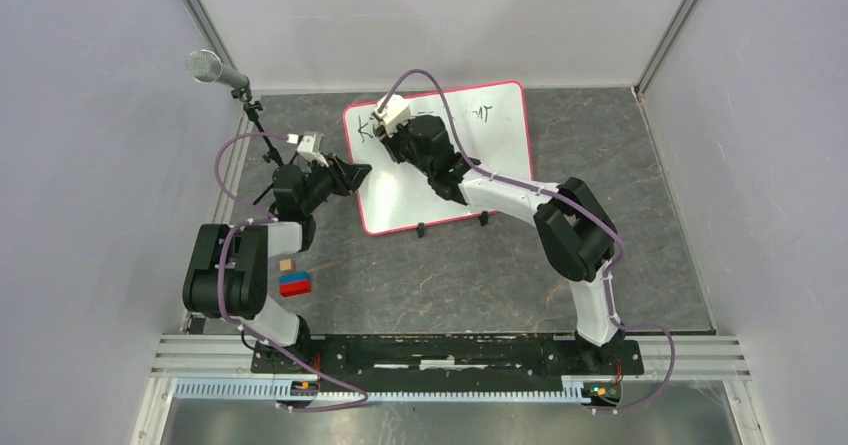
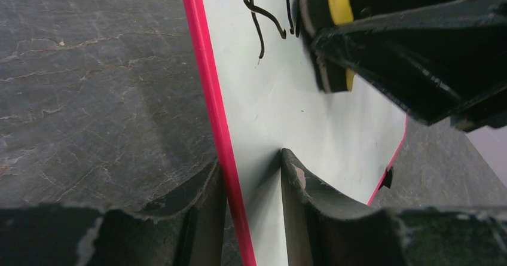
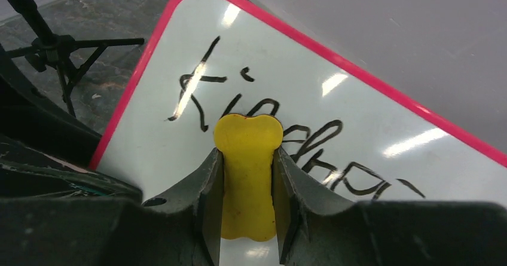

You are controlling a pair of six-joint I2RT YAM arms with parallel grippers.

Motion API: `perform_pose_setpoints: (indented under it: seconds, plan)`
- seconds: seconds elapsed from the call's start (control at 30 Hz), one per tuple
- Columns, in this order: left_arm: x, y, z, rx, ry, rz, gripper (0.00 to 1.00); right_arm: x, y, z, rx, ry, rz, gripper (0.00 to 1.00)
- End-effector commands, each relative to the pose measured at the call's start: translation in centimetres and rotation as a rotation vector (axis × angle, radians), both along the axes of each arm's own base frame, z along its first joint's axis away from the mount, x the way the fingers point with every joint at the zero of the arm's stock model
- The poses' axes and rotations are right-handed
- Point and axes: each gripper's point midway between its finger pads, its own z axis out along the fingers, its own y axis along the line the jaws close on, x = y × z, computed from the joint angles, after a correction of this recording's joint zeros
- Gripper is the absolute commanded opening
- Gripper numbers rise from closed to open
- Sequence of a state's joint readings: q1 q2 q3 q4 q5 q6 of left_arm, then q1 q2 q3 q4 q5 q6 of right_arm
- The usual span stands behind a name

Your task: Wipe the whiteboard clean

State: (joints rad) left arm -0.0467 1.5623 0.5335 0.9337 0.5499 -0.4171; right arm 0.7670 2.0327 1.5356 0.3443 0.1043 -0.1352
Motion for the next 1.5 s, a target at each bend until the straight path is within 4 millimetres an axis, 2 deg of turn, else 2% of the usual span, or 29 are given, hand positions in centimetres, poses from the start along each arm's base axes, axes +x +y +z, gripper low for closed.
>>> perform_pose_setpoints:
  seconds: [0.0, 0.13, 0.23, 0.3, 0.37, 0.43, 0.53, 0.6, 0.73, 0.83, 0.87, 0.93, 1.03, 1.23, 1.3, 1.37, 1.47]
  plan:
    - [0.1, -0.3, 1.3, 0.085, -0.121, -0.006, 0.02, 1.7, -2.2, 1.2, 0.045, -0.034, -0.130, 0.27]
    - [0.1, -0.4, 1.3, 0.088, -0.123, -0.005, 0.02, 3.7, -8.3, 0.6, 0.101, -0.002, -0.255, 0.27]
    - [0.1, -0.3, 1.3, 0.090, -0.122, 0.001, 0.02, 5.0, -13.0, -0.5, 0.099, 0.023, -0.346, 0.27]
    - [0.1, -0.4, 1.3, 0.091, -0.123, -0.001, 0.02, 5.5, -15.3, -1.1, 0.091, 0.038, -0.393, 0.27]
    - [0.1, -0.4, 1.3, 0.093, -0.124, -0.001, 0.02, 6.0, -16.7, -1.6, 0.082, 0.050, -0.424, 0.27]
    - [0.1, -0.4, 1.4, 0.096, -0.126, 0.000, 0.02, 6.2, -16.6, -1.5, 0.064, 0.049, -0.416, 0.27]
    - [0.1, -0.4, 1.4, 0.098, -0.128, 0.000, 0.02, 5.9, -14.3, -1.3, 0.054, 0.049, -0.362, 0.27]
    - [0.1, -0.5, 1.5, 0.100, -0.130, -0.001, 0.02, 5.3, -11.9, -1.0, 0.043, 0.040, -0.322, 0.27]
    - [-0.1, -0.7, 1.7, 0.106, -0.137, -0.002, 0.02, 3.7, -4.9, 0.5, 0.017, -0.001, -0.206, 0.27]
    - [-0.2, -0.8, 1.8, 0.114, -0.143, -0.001, 0.02, 2.9, -0.4, 0.6, -0.002, -0.004, -0.145, 0.26]
    - [-0.3, -0.9, 1.8, 0.115, -0.143, -0.002, 0.02, 2.8, 0.6, 0.2, -0.012, 0.001, -0.133, 0.26]
    - [-0.4, -0.9, 1.8, 0.117, -0.145, -0.001, 0.02, 2.8, 1.2, 0.3, -0.011, 0.003, -0.133, 0.26]
    - [-0.4, -0.9, 1.9, 0.120, -0.147, 0.001, 0.02, 3.4, -1.0, 0.4, -0.018, -0.004, -0.203, 0.27]
    - [-0.5, -0.9, 2.1, 0.123, -0.153, 0.002, 0.02, 5.5, -9.3, -0.4, 0.035, 0.043, -0.354, 0.27]
    - [-0.5, -1.0, 2.1, 0.125, -0.155, 0.000, 0.02, 6.0, -11.4, -1.0, 0.030, 0.055, -0.391, 0.27]
    - [-0.6, -1.0, 2.1, 0.126, -0.156, -0.001, 0.02, 6.3, -13.0, -1.2, 0.017, 0.060, -0.430, 0.27]
    - [-0.5, -1.1, 2.2, 0.127, -0.160, -0.002, 0.02, 6.5, -12.9, -1.0, 0.022, 0.065, -0.403, 0.28]
